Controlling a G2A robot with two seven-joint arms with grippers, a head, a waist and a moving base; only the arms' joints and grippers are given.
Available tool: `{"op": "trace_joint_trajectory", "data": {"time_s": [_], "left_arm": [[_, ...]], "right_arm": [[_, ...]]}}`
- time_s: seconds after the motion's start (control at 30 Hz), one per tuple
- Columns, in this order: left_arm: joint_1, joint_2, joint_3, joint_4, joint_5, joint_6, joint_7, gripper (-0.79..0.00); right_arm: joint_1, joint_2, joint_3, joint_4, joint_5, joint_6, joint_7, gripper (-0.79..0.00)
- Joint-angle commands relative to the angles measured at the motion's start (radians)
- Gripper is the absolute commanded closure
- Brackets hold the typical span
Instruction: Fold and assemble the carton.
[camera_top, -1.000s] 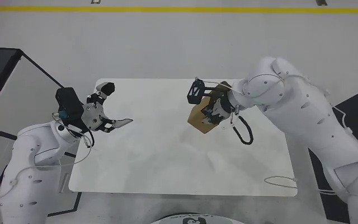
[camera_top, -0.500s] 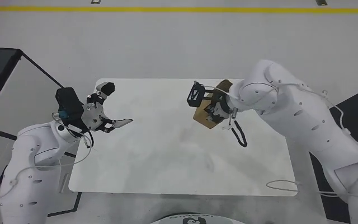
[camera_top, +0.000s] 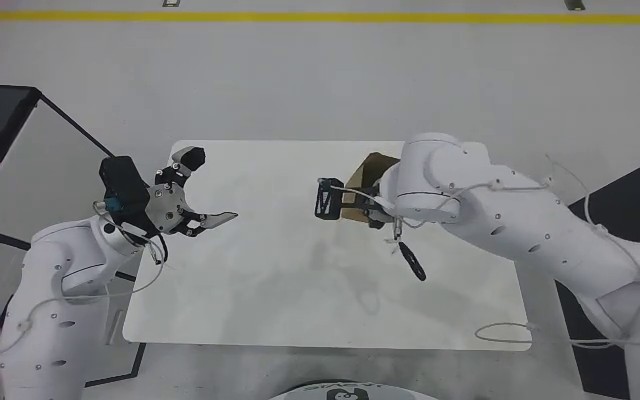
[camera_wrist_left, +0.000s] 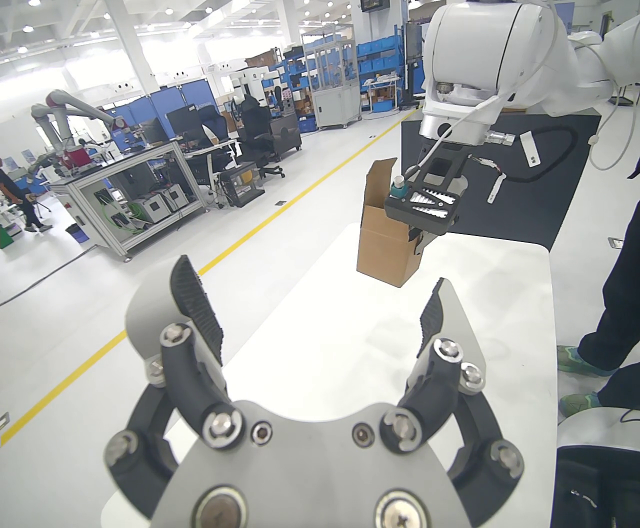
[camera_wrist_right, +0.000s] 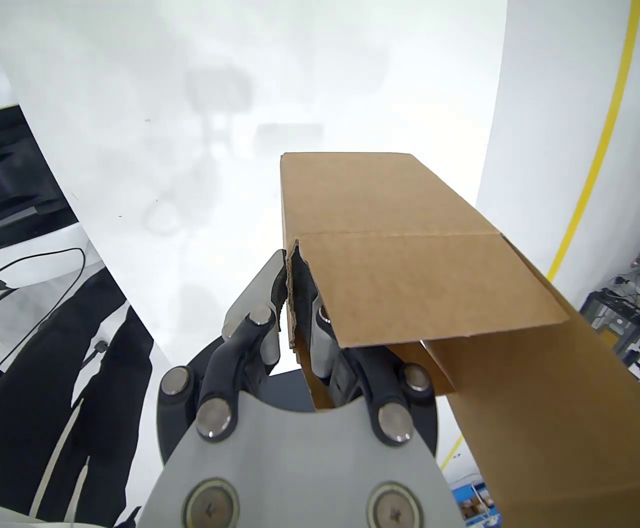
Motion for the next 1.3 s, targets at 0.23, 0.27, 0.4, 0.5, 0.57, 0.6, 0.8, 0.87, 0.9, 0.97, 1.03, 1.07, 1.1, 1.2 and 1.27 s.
{"op": "trace_joint_trajectory", "data": {"time_s": [0.23,0.27,0.4,0.5,0.57,0.6,0.8,0.87,0.9,0.97,1.03,1.07,1.1,1.2,1.27], "left_arm": [[0.0,0.0,0.0,0.0,0.0,0.0,0.0,-0.785],[0.0,0.0,0.0,0.0,0.0,0.0,0.0,-0.785],[0.0,0.0,0.0,0.0,0.0,0.0,0.0,-0.785],[0.0,0.0,0.0,0.0,0.0,0.0,0.0,-0.785],[0.0,0.0,0.0,0.0,0.0,0.0,0.0,-0.785],[0.0,0.0,0.0,0.0,0.0,0.0,0.0,-0.785],[0.0,0.0,0.0,0.0,0.0,0.0,0.0,-0.785],[0.0,0.0,0.0,0.0,0.0,0.0,0.0,-0.785],[0.0,0.0,0.0,0.0,0.0,0.0,0.0,-0.785],[0.0,0.0,0.0,0.0,0.0,0.0,0.0,-0.785],[0.0,0.0,0.0,0.0,0.0,0.0,0.0,-0.785],[0.0,0.0,0.0,0.0,0.0,0.0,0.0,-0.785],[0.0,0.0,0.0,0.0,0.0,0.0,0.0,-0.785],[0.0,0.0,0.0,0.0,0.0,0.0,0.0,-0.785],[0.0,0.0,0.0,0.0,0.0,0.0,0.0,-0.785]], "right_arm": [[-0.021,-0.002,-0.009,-0.008,-0.024,-0.018,-0.035,0.0],[-0.023,-0.004,-0.016,-0.008,-0.036,-0.026,-0.033,0.0],[-0.02,-0.021,-0.057,-0.003,-0.062,-0.032,-0.033,0.0],[-0.01,-0.037,-0.09,0.011,-0.072,-0.034,-0.035,0.0],[-0.001,-0.053,-0.115,0.025,-0.07,-0.04,-0.04,0.0],[0.001,-0.058,-0.12,0.029,-0.067,-0.044,-0.044,0.0],[0.009,-0.071,-0.136,0.042,-0.065,-0.051,-0.051,0.0],[0.009,-0.071,-0.136,0.042,-0.065,-0.051,-0.051,0.0],[0.009,-0.071,-0.136,0.042,-0.065,-0.051,-0.051,0.0],[0.009,-0.071,-0.136,0.042,-0.065,-0.051,-0.051,0.0],[-0.011,-0.073,-0.144,0.048,-0.088,-0.048,-0.081,0.0],[-0.016,-0.075,-0.147,0.051,-0.098,-0.047,-0.087,0.0],[-0.02,-0.078,-0.153,0.057,-0.118,-0.044,-0.086,0.0],[-0.027,-0.095,-0.173,0.073,-0.152,-0.031,-0.084,0.0],[-0.026,-0.111,-0.192,0.088,-0.174,-0.031,-0.066,0.0]]}}
